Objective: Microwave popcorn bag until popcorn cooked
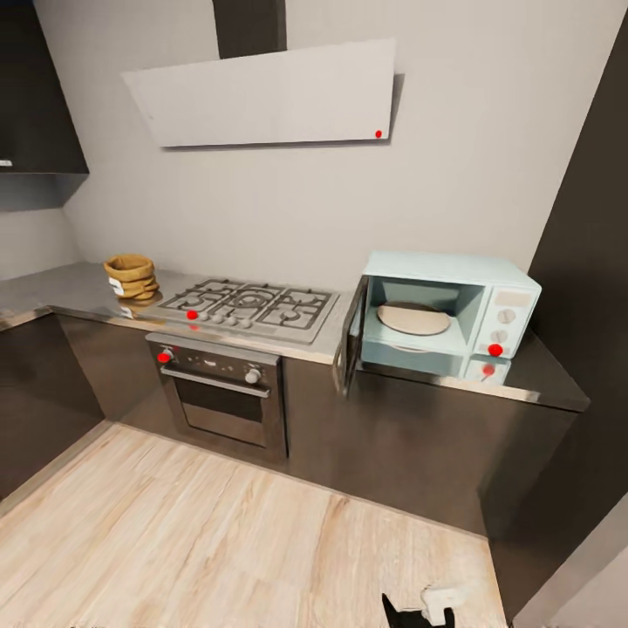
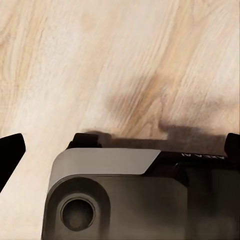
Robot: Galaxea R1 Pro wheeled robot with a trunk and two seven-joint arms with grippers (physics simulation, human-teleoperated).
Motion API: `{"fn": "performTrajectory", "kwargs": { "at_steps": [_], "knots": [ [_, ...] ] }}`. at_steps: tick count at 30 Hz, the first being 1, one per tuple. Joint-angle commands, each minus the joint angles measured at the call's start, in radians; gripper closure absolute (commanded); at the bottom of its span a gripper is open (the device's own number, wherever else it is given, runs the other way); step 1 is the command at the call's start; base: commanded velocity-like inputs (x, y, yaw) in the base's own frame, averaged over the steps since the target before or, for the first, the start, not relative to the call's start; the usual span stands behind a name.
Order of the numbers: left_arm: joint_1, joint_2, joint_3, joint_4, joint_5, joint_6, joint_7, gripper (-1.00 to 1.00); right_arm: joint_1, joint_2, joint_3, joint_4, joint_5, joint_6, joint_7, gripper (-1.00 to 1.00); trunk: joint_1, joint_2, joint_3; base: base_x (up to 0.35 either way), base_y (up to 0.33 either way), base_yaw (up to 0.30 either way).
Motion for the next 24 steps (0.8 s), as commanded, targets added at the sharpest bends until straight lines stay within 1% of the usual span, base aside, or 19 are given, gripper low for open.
{"fn": "performTrajectory", "kwargs": {
  "at_steps": [1,2,3,5,7,12,15,19,22,24],
  "knots": [
    [-0.001,-0.001,0.006,0.001,0.002,-0.003,0.001,-1.0,0.0,0.002,-0.006,0.001,0.0,-0.003,0.008,-1.0,0.0,-0.001,-0.001,-0.157,0.334,0.0],
    [-0.001,-0.001,0.006,0.0,0.008,-0.003,0.004,-1.0,0.0,0.003,-0.007,0.002,0.0,-0.003,0.009,-1.0,0.0,-0.001,-0.001,-0.192,0.314,0.0],
    [-0.003,-0.001,0.01,0.0,0.038,-0.002,0.005,-1.0,0.0,0.003,-0.006,0.003,0.0,-0.003,0.009,-1.0,0.0,-0.001,-0.001,-0.256,0.255,0.0],
    [-0.003,0.0,0.026,0.0,0.056,-0.002,0.001,-1.0,0.001,0.003,-0.005,0.004,0.001,-0.003,0.009,-1.0,0.0,-0.001,-0.001,-0.284,0.214,0.0],
    [-0.004,0.0,0.037,0.0,0.063,-0.002,-0.001,-1.0,0.0,0.003,-0.004,0.016,0.001,-0.004,0.009,-1.0,0.0,-0.001,-0.001,-0.312,0.153,0.0],
    [-0.004,-0.004,0.039,0.001,0.064,-0.002,0.002,-1.0,-0.002,0.003,-0.007,0.043,0.001,-0.005,0.009,-1.0,0.0,-0.001,-0.001,-0.286,0.066,0.0],
    [-0.002,0.008,0.044,0.002,0.064,-0.002,-0.002,-1.0,-0.002,0.003,-0.007,0.046,0.002,-0.005,0.009,-1.0,0.0,-0.001,-0.001,0.082,0.167,0.0],
    [-0.003,0.011,0.05,0.002,0.068,-0.001,0.0,-1.0,-0.002,0.003,-0.006,0.05,0.001,-0.005,0.009,-1.0,0.0,-0.001,-0.001,0.11,0.294,0.0],
    [-0.007,0.012,0.085,0.002,0.068,0.001,0.005,-1.0,-0.002,0.004,-0.006,0.052,0.002,-0.005,0.009,-1.0,0.0,-0.001,-0.001,-0.152,0.251,0.0],
    [-0.006,0.012,0.101,0.002,0.063,0.001,-0.001,-1.0,-0.002,0.004,-0.005,0.052,0.001,-0.005,0.009,-1.0,0.0,-0.001,-0.001,0.021,0.27,0.0]
  ]
}}
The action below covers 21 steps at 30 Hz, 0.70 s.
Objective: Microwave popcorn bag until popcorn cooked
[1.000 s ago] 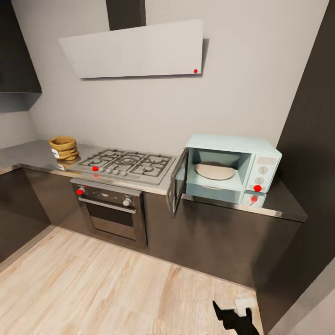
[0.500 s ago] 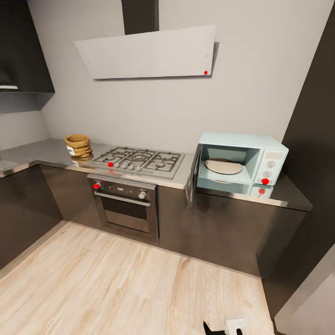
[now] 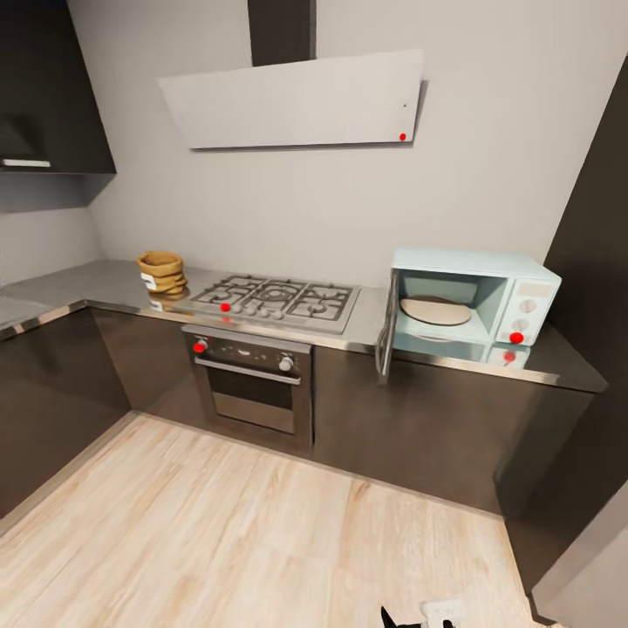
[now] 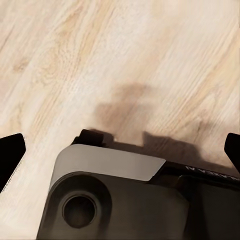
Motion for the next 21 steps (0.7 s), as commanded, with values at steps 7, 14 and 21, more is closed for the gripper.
{"fn": "performTrajectory", "kwargs": {
  "at_steps": [7,14,21],
  "knots": [
    [-0.002,-0.011,0.009,0.001,0.01,-0.003,0.006,-1.0,-0.001,0.001,-0.007,0.0,0.0,-0.002,0.008,-1.0,-0.008,0.013,0.005,0.024,0.069,0.0],
    [-0.012,-0.005,0.012,0.001,0.011,0.002,0.001,-1.0,-0.001,0.001,-0.007,0.0,0.0,-0.002,0.008,-1.0,-0.034,0.062,0.027,0.001,0.002,0.0],
    [-0.015,0.0,0.011,0.001,0.011,0.002,-0.002,-1.0,-0.001,0.001,-0.006,0.0,0.0,-0.002,0.008,-1.0,-0.061,0.111,0.049,0.195,0.041,0.0]
  ]
}}
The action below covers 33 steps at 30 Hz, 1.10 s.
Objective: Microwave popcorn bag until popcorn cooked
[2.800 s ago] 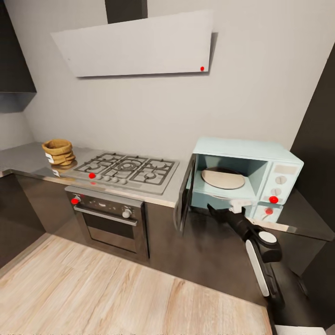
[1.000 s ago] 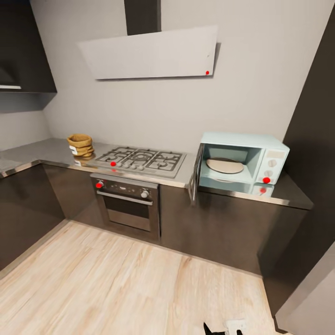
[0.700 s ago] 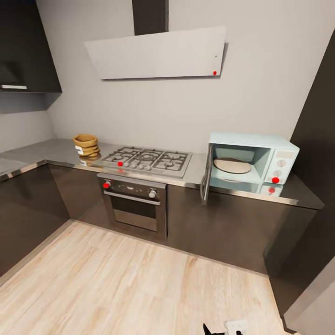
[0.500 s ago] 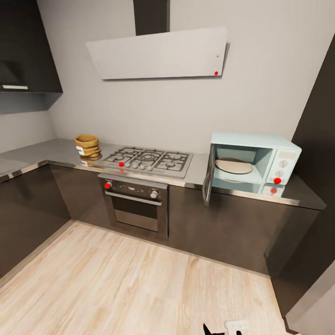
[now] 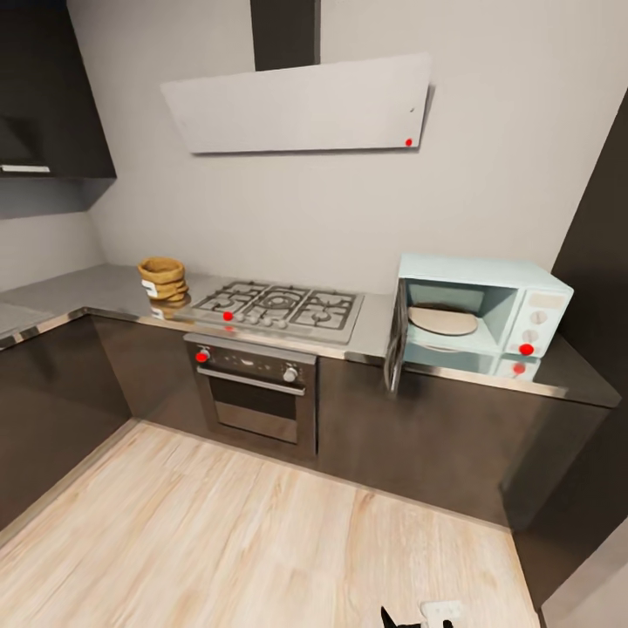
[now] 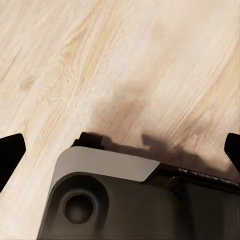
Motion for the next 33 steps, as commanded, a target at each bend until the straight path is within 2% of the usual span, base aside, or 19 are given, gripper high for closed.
{"fn": "performTrajectory", "kwargs": {
  "at_steps": [1,10,14,18,33],
  "knots": [
    [-0.001,0.0,-0.001,0.001,0.008,-0.003,-0.001,-1.0,-0.001,0.001,-0.006,0.0,0.0,-0.002,0.008,-1.0,-0.003,0.007,0.002,0.318,0.137,0.0],
    [-0.001,-0.001,-0.001,0.001,0.008,-0.003,-0.002,-1.0,-0.001,0.002,-0.006,0.0,0.002,-0.002,0.006,-1.0,-0.038,0.07,0.029,0.324,0.161,0.177],
    [0.0,-0.003,-0.001,0.001,0.007,-0.003,-0.001,-1.0,0.0,0.003,-0.005,0.0,0.002,-0.002,0.007,-1.0,-0.053,0.098,0.04,0.087,0.041,0.199],
    [0.0,-0.004,-0.002,0.001,0.007,-0.003,-0.001,-1.0,-0.001,0.003,-0.005,0.0,0.002,-0.002,0.008,-1.0,-0.069,0.126,0.053,0.107,0.034,0.038],
    [-0.003,-0.003,-0.002,0.002,0.007,-0.001,-0.001,-1.0,0.0,0.003,-0.003,0.0,0.002,-0.002,0.007,-1.0,-0.126,0.231,0.1,0.27,0.156,0.007]
  ]
}}
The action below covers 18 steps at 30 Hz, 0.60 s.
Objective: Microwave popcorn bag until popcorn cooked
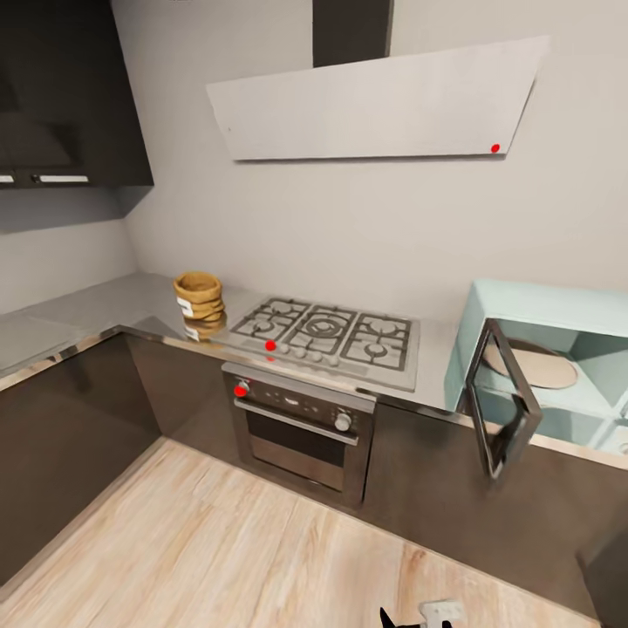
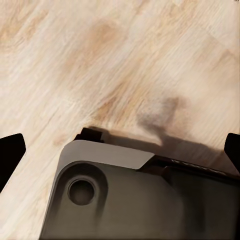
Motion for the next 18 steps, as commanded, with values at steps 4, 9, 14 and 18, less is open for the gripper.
{"fn": "performTrajectory", "kwargs": {
  "at_steps": [4,9,14,18],
  "knots": [
    [0.0,-0.001,0.0,0.001,0.007,-0.003,-0.001,-1.0,-0.001,0.001,-0.006,0.0,0.0,-0.001,0.004,-1.0,-0.015,0.027,0.012,0.021,0.008,0.214],
    [0.001,-0.003,0.0,0.0,0.007,-0.003,-0.001,-1.0,-0.002,0.002,-0.006,0.0,0.0,-0.001,-0.007,-1.0,-0.034,0.062,0.027,0.002,0.001,0.269],
    [0.001,-0.006,0.0,0.001,0.007,-0.003,0.002,-1.0,-0.002,0.003,-0.006,0.0,0.0,-0.001,-0.007,-1.0,-0.054,0.097,0.043,0.0,0.0,0.274],
    [0.001,-0.006,0.0,0.001,0.007,-0.003,0.002,-1.0,-0.001,0.008,-0.005,0.002,0.002,-0.001,-0.007,-1.0,-0.069,0.125,0.055,0.0,0.0,0.275]
  ]
}}
